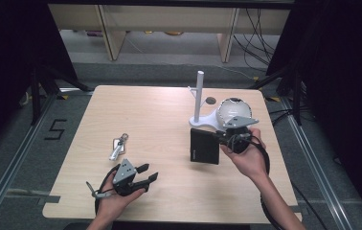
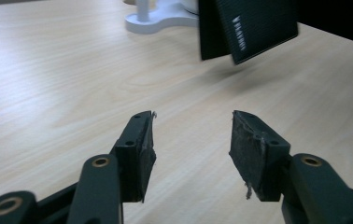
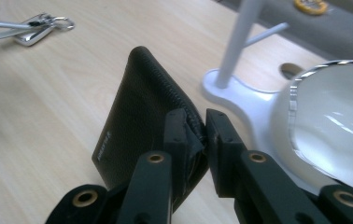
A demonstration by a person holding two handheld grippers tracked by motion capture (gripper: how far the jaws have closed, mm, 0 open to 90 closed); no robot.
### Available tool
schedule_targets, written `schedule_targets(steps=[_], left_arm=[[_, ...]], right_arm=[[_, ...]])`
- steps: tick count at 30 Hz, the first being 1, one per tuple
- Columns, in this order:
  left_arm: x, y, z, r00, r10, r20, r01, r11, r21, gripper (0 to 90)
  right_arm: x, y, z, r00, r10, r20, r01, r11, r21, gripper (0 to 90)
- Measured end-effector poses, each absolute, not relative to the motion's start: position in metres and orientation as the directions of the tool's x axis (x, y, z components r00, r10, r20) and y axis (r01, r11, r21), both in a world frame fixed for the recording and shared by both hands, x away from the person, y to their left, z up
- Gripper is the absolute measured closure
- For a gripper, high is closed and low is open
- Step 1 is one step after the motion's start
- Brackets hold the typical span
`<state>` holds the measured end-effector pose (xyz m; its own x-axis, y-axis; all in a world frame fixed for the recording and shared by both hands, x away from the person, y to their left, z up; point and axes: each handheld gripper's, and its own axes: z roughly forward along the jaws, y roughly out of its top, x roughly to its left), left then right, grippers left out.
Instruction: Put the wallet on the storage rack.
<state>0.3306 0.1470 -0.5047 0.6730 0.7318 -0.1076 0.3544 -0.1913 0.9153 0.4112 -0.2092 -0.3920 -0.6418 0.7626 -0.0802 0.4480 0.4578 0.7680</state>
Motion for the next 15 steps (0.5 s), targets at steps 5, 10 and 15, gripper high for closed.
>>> schedule_targets(steps=[5,10,15], left_arm=[[0.333,0.157,-0.506,0.636,0.766,-0.096,0.358,-0.182,0.916,47.6],[0.336,0.161,-0.509,0.614,0.784,-0.09,0.355,-0.172,0.919,47.4],[0.337,0.164,-0.511,0.609,0.788,-0.09,0.35,-0.164,0.922,47.3]], right_arm=[[0.408,-0.23,-0.381,-0.59,0.8,-0.107,0.422,0.419,0.804,80.3],[0.408,-0.247,-0.372,-0.54,0.828,-0.149,0.391,0.404,0.827,80.3],[0.409,-0.257,-0.365,-0.504,0.845,-0.177,0.357,0.39,0.849,80.3]])
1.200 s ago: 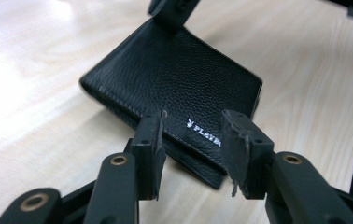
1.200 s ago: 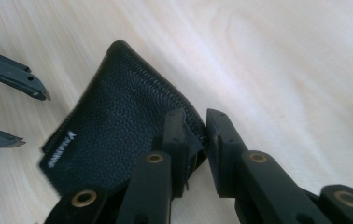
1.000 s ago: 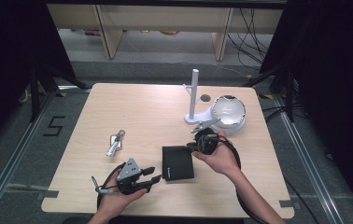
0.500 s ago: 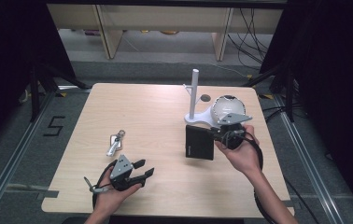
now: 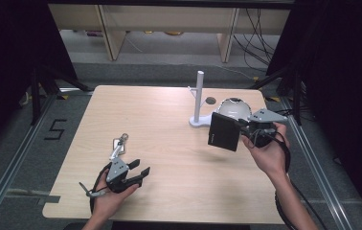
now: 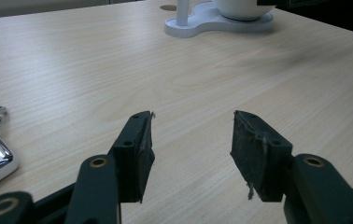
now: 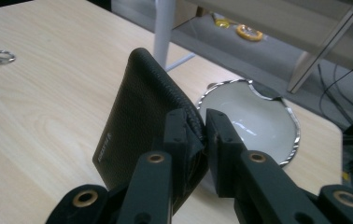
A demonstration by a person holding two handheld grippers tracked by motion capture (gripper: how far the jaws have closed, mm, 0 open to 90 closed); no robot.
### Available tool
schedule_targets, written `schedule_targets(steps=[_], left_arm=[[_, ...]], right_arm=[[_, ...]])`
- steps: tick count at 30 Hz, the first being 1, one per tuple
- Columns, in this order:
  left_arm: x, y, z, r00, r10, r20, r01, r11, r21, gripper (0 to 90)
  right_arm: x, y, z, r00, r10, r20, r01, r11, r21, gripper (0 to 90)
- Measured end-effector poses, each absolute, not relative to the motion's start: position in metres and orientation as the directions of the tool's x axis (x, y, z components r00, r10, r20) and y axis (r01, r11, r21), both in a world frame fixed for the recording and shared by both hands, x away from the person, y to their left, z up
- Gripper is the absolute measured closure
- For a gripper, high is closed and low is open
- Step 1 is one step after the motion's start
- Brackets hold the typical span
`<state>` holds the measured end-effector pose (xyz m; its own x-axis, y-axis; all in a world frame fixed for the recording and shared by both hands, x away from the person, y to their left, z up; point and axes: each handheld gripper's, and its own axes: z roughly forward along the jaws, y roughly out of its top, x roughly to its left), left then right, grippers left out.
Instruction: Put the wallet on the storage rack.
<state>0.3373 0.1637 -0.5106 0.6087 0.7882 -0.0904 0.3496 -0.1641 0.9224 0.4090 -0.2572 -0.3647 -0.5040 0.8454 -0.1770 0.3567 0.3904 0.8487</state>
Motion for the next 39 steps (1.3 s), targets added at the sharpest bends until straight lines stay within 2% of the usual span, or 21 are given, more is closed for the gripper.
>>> schedule_targets(steps=[17,23,39], left_arm=[[0.339,0.167,-0.513,0.59,0.803,-0.087,0.357,-0.162,0.92,47.3],[0.34,0.167,-0.514,0.594,0.799,-0.09,0.356,-0.161,0.92,47.3],[0.34,0.167,-0.515,0.591,0.802,-0.088,0.364,-0.167,0.916,47.2]], right_arm=[[0.431,-0.279,-0.343,-0.43,0.873,-0.231,0.321,0.387,0.864,80.3],[0.449,-0.288,-0.342,-0.399,0.886,-0.237,0.319,0.377,0.87,80.3],[0.476,-0.288,-0.353,-0.398,0.878,-0.266,0.311,0.402,0.861,80.2]])
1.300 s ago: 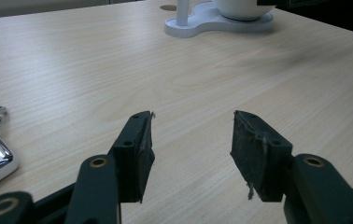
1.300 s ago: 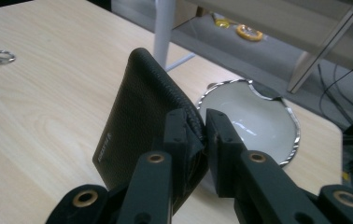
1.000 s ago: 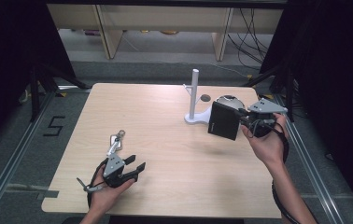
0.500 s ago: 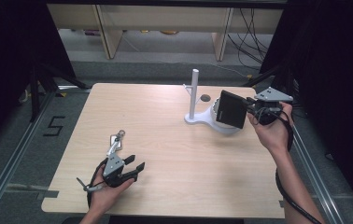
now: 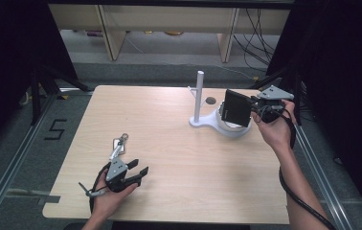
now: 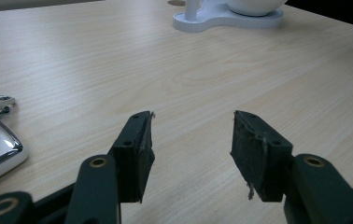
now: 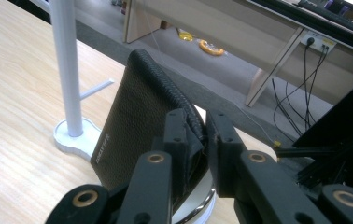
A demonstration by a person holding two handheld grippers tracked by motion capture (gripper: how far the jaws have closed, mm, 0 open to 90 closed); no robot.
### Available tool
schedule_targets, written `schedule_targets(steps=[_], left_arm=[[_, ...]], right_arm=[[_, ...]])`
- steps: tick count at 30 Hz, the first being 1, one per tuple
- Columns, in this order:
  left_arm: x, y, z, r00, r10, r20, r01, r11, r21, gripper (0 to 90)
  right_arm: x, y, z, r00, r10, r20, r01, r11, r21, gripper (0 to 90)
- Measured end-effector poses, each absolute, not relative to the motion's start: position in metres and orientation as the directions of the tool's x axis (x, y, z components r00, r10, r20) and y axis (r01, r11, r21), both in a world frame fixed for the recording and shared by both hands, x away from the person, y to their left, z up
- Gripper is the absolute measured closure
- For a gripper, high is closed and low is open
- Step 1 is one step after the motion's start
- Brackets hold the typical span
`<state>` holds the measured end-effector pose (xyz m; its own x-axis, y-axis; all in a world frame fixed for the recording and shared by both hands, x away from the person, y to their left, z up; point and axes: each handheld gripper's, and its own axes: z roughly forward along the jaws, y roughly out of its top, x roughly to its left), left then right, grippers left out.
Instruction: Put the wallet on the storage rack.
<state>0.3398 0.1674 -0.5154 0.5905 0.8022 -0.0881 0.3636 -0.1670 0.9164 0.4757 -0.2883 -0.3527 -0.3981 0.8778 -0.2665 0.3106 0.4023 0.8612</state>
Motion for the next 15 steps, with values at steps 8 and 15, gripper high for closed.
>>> schedule_targets(steps=[8,15], left_arm=[[0.3407,0.1665,-0.5171,0.59,0.802,-0.091,0.359,-0.16,0.92,47.2],[0.34,0.1665,-0.5163,0.595,0.798,-0.093,0.365,-0.165,0.916,47.1]], right_arm=[[0.4857,-0.2924,-0.3578,-0.385,0.879,-0.28,0.312,0.41,0.857,80.2],[0.4862,-0.2914,-0.3571,-0.372,0.884,-0.283,0.304,0.404,0.863,80.2]])
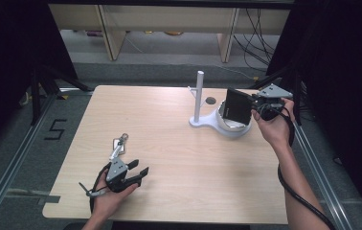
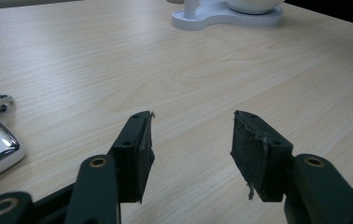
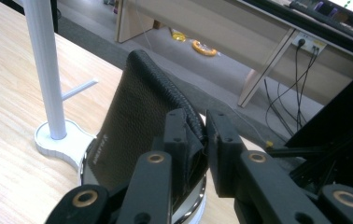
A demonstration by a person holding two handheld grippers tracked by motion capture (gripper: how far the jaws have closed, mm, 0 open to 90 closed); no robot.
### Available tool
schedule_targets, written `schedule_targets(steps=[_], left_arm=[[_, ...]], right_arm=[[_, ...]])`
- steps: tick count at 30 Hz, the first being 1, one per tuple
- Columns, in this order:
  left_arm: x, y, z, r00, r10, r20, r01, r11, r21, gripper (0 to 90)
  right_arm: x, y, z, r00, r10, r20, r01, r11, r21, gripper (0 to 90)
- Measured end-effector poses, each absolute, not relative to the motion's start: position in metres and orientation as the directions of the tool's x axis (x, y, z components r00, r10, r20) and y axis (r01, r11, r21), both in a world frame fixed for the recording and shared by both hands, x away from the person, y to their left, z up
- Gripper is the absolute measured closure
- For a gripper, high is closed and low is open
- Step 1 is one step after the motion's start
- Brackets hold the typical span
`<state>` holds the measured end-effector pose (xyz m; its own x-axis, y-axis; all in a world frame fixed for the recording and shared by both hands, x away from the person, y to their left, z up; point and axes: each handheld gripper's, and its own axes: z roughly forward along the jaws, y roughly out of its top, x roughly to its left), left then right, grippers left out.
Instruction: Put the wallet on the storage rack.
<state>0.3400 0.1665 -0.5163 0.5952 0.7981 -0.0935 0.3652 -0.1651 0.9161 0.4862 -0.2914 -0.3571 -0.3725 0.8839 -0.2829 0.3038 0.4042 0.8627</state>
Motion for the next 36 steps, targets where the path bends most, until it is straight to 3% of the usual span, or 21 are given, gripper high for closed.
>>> schedule_targets(steps=[26,36], left_arm=[[0.34,0.165,-0.518,0.6,0.794,-0.098,0.371,-0.168,0.913,47.0],[0.34,0.166,-0.518,0.599,0.795,-0.096,0.373,-0.171,0.912,47.0]], right_arm=[[0.506,-0.287,-0.38,-0.347,0.884,-0.312,0.284,0.416,0.864,79.7],[0.511,-0.29,-0.397,-0.352,0.888,-0.297,0.282,0.403,0.871,75.4]])
